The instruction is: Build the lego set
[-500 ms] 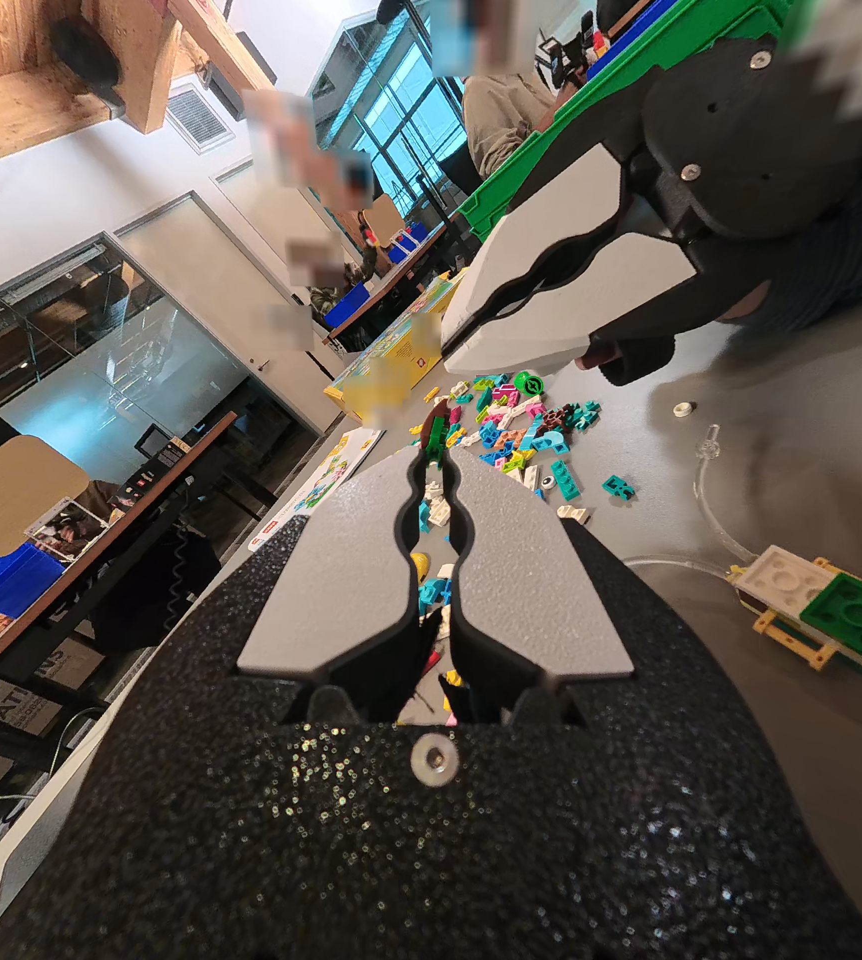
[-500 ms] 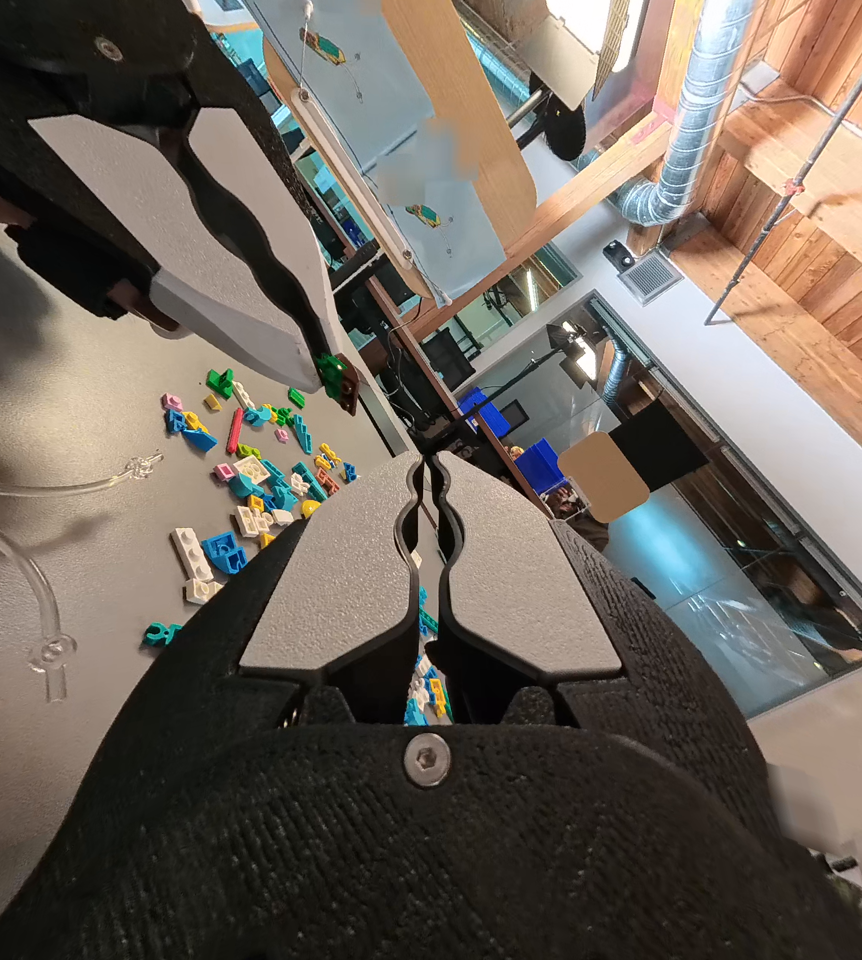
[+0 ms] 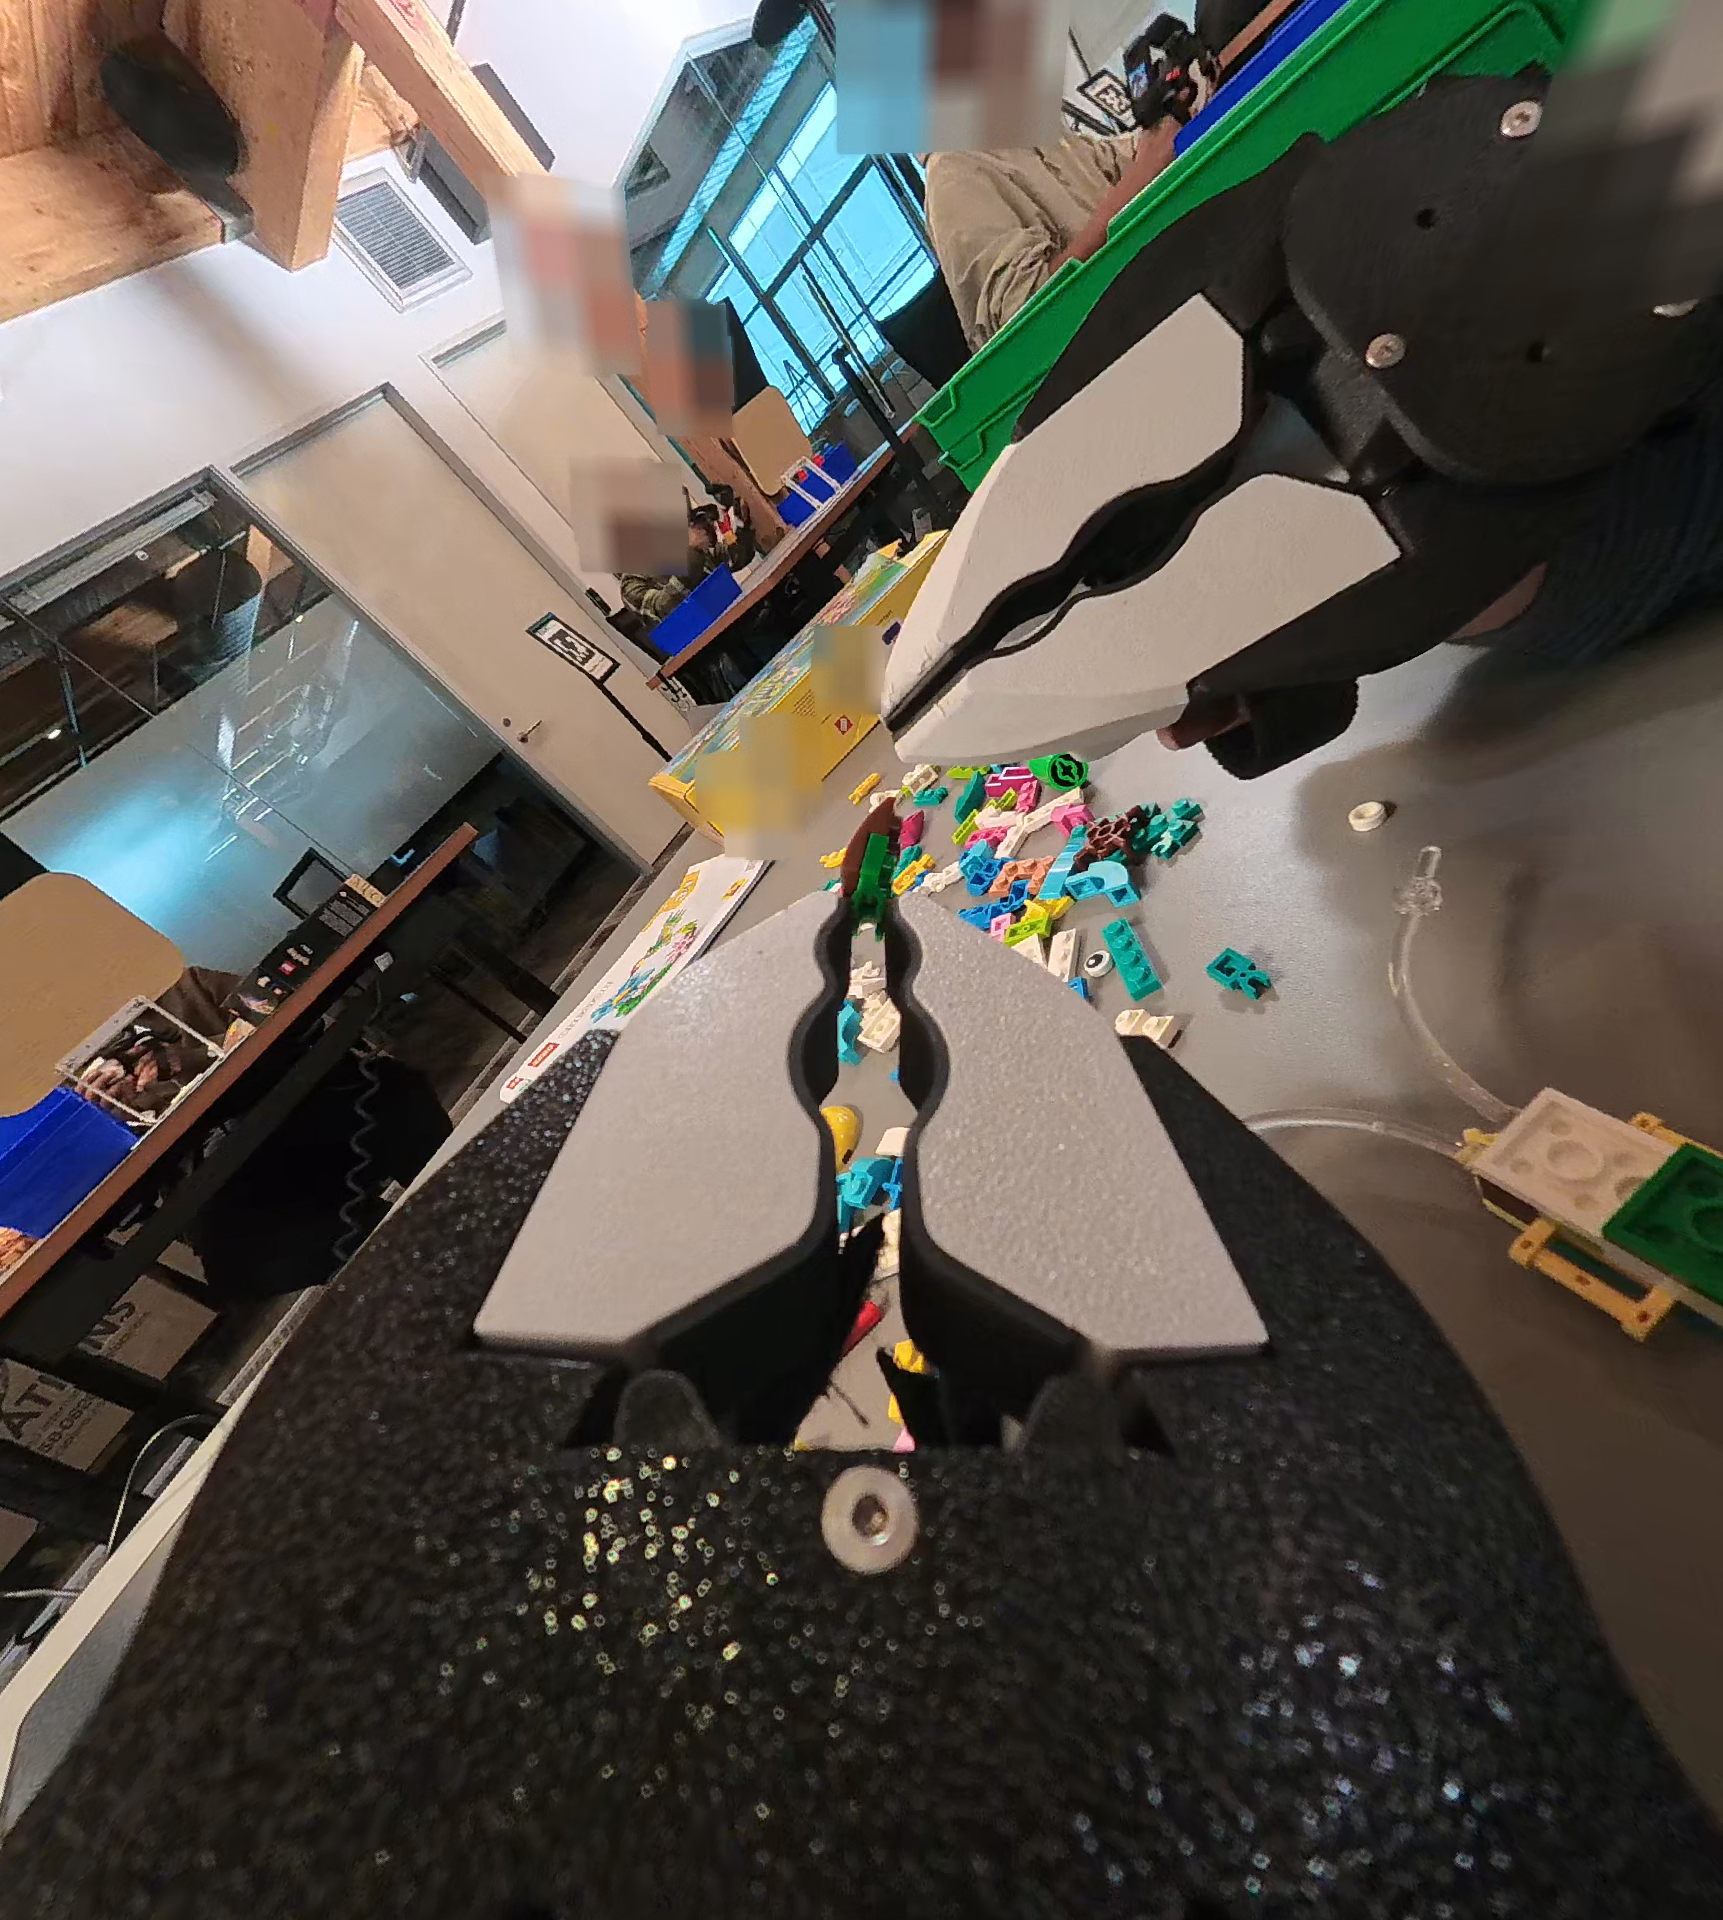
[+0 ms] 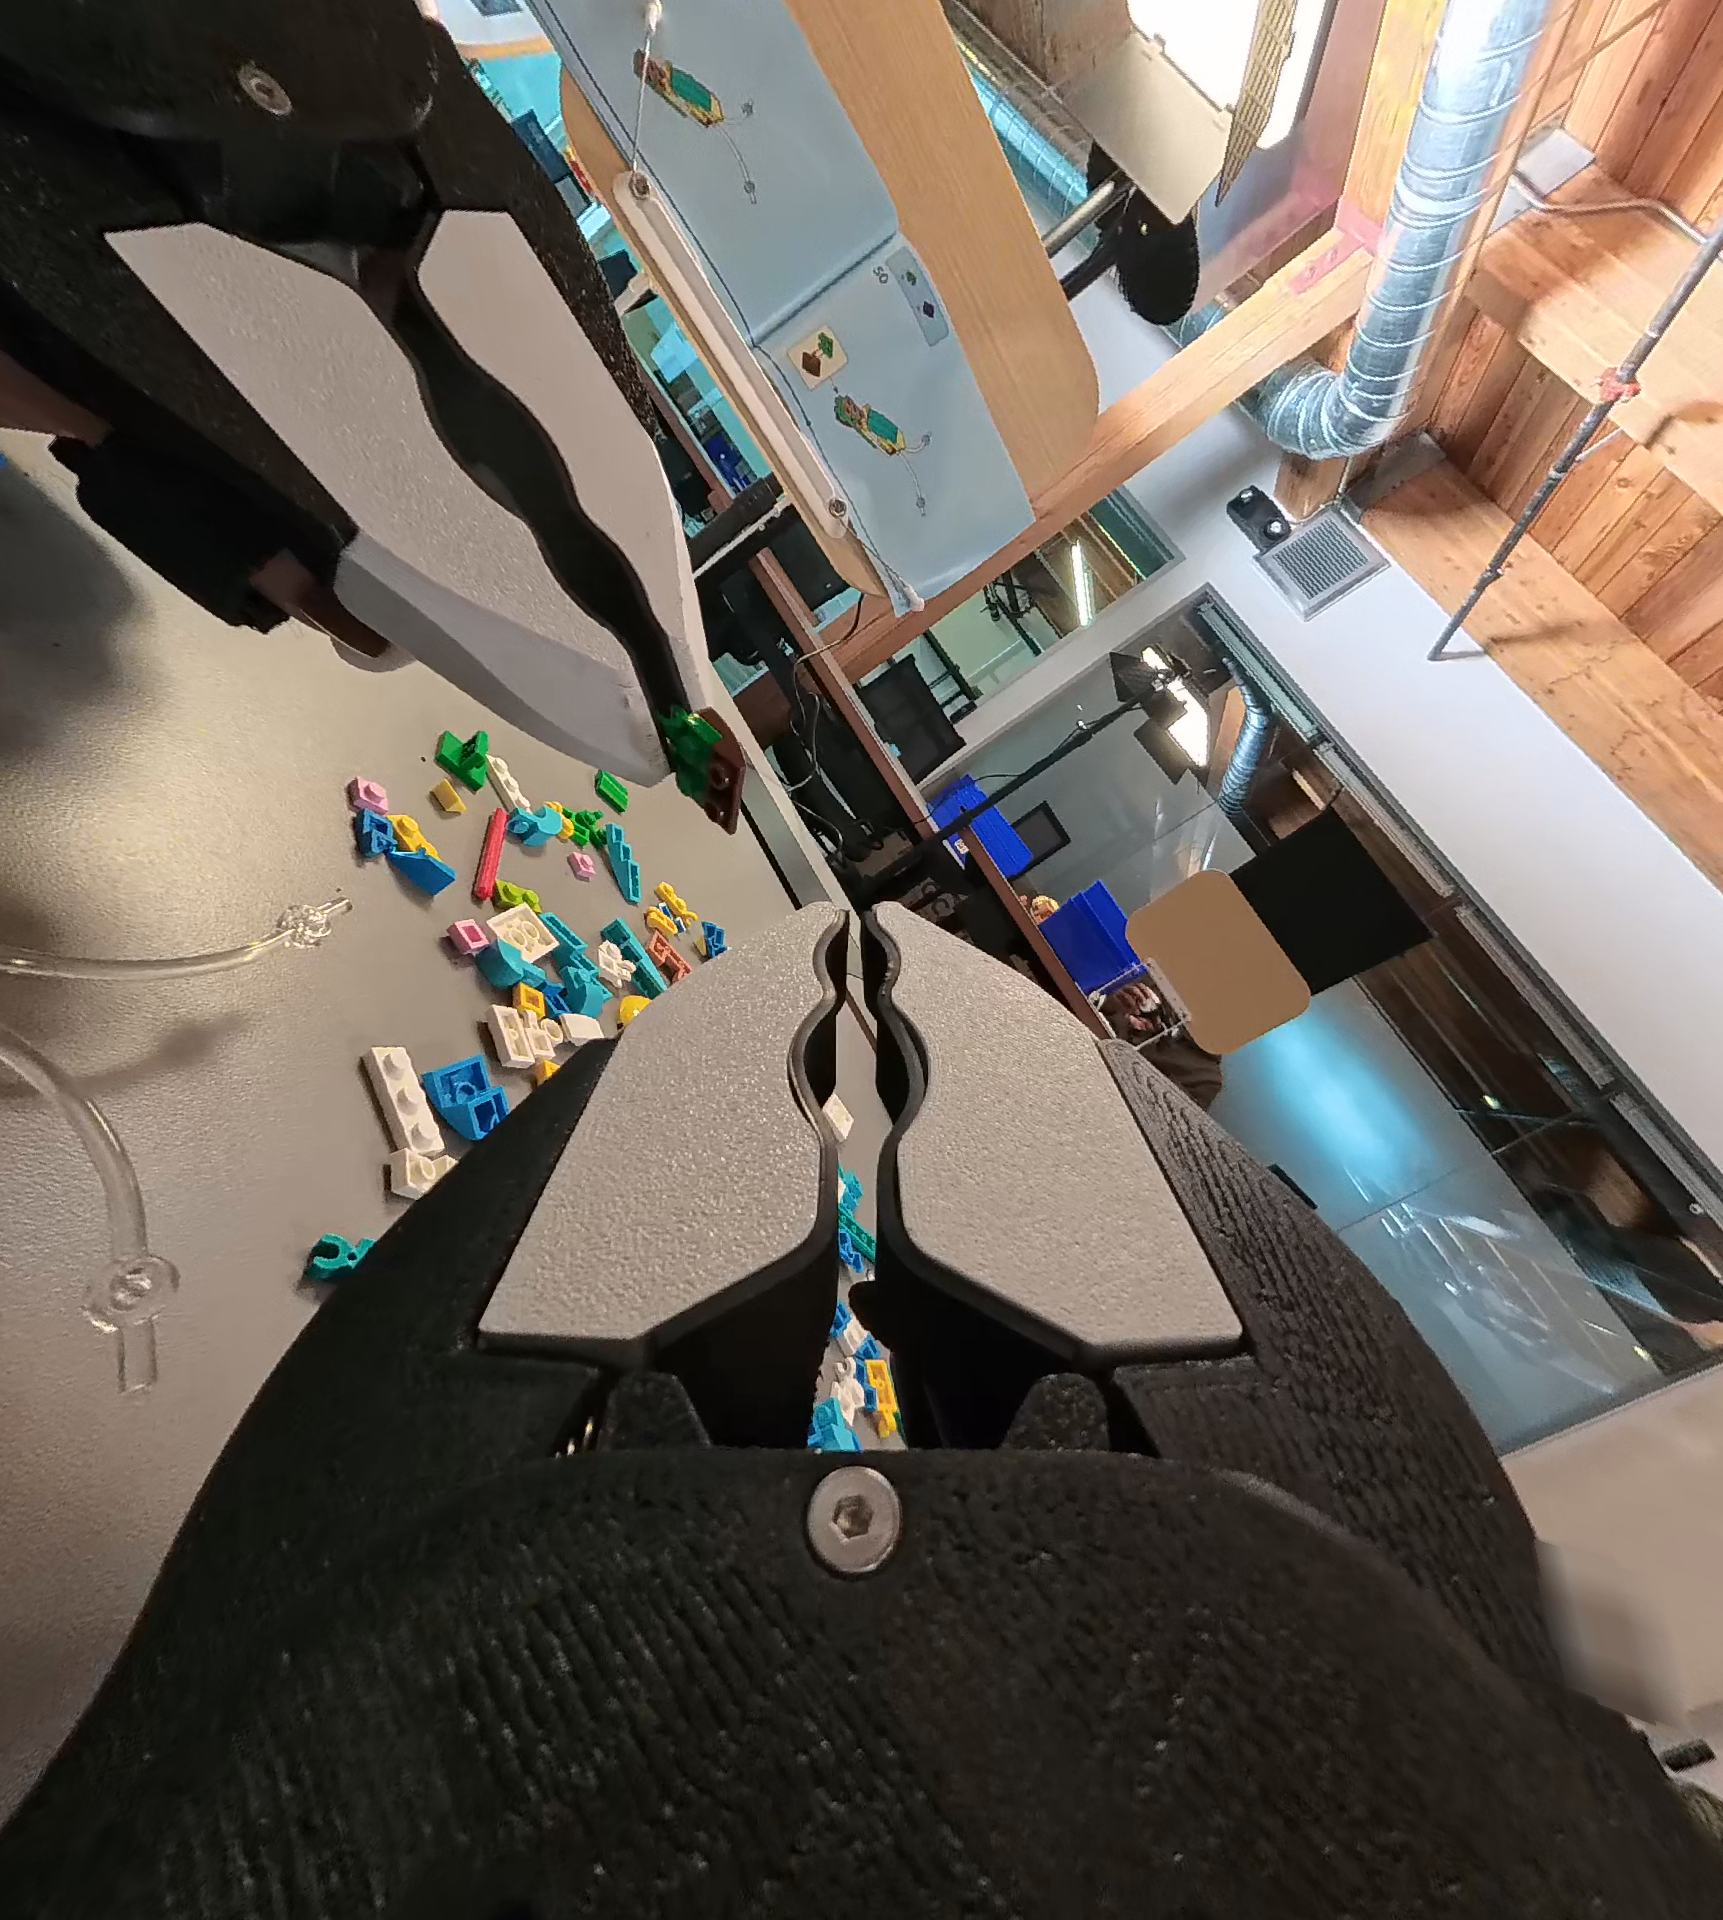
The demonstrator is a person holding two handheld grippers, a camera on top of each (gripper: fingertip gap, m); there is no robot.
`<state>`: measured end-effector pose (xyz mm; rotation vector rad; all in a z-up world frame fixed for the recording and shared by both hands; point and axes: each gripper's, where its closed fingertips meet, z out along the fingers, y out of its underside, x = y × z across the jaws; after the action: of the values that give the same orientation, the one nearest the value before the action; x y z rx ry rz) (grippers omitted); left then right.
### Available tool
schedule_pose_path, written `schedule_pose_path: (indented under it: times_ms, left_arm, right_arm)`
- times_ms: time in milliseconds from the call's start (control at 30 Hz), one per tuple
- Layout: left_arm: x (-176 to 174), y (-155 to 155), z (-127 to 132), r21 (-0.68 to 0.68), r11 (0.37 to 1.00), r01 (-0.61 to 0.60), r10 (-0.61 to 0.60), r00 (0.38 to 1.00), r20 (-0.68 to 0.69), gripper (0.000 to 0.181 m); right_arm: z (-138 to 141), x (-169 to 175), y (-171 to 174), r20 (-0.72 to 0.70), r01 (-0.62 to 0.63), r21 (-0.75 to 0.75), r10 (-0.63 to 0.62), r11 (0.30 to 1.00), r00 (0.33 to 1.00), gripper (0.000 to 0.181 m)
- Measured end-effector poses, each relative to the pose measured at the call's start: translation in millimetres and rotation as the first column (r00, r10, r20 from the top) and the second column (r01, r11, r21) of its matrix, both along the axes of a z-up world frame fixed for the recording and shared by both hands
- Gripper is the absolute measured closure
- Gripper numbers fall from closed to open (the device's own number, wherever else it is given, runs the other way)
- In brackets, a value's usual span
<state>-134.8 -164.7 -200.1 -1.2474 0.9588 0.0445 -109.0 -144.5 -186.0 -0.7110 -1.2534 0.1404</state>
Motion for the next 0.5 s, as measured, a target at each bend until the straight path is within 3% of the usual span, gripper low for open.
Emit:
schedule_pose_path:
  times_ms: [500]
  left_arm:
    - [-1.1,0.4,0.8,0.007,1.0,-0.006,0.006,1.0,0.0,0.176]
  right_arm:
    - [-1.2,-0.9,-0.8,0.009,-0.005,0.004,0.005,1.0,1.0,0.181]
